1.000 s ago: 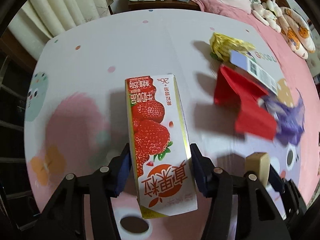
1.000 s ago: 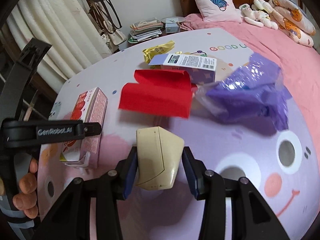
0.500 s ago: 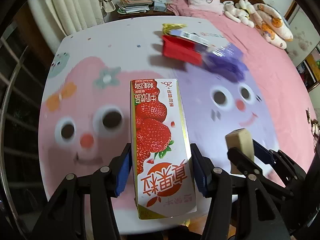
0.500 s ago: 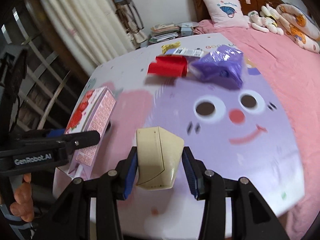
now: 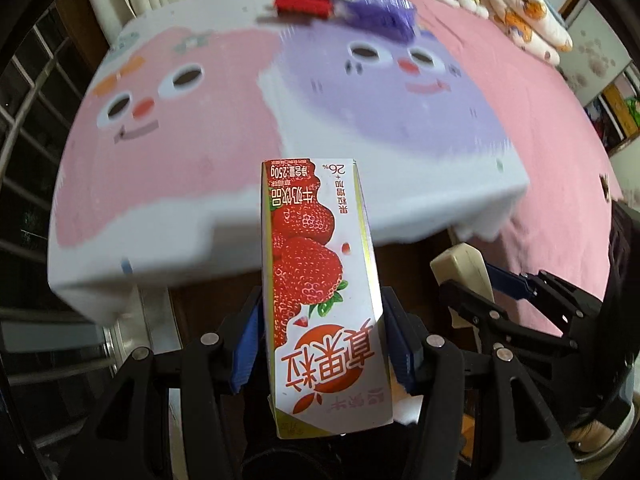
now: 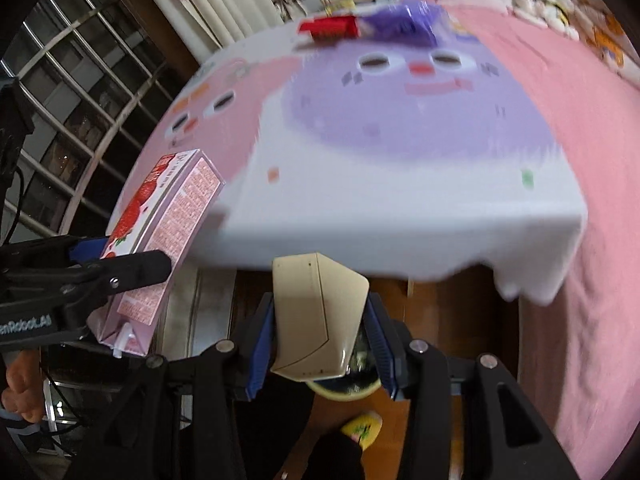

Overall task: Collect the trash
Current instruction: 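Carry the carton and block over the bin and open both tools to drop them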

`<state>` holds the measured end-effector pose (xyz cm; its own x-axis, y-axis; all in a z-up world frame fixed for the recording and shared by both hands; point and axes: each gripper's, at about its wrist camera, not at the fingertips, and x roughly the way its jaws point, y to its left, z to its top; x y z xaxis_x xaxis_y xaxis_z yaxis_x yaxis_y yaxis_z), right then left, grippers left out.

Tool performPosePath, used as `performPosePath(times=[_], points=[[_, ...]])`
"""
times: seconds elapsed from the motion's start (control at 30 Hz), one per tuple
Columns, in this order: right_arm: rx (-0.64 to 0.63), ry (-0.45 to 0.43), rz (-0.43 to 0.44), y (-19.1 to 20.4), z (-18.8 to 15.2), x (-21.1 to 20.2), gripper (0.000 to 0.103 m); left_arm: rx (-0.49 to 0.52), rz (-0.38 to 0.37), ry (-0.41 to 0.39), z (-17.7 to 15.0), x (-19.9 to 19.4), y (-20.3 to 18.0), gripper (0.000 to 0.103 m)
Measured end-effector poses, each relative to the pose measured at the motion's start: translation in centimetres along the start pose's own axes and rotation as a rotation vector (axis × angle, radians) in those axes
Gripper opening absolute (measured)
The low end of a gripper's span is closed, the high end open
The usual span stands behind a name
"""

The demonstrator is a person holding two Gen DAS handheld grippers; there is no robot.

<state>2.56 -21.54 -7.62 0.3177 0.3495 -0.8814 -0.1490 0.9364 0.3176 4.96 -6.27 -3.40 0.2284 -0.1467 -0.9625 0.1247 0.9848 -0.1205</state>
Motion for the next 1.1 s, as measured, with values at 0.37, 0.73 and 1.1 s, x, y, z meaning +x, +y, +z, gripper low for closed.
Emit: performPosePath(times=[0.37, 0.73, 1.1], points=[[0.122, 0.104, 0.02, -1.7, -7.3, 7.1, 0.044, 0.031, -0.027, 0.163, -6.7, 8.2, -0.8, 0.054], [0.226, 0.202, -0.042, -5.3, -12.7, 20.0, 0.044, 0.07, -0.052, 0.224, -9.6, 21.0, 0.0, 0.055], [0.258, 0.198, -0.066, -5.0, -12.5, 24.0, 0.059, 0.012, -0.009, 0.163, -8.9, 22.9, 3.5, 0.092]])
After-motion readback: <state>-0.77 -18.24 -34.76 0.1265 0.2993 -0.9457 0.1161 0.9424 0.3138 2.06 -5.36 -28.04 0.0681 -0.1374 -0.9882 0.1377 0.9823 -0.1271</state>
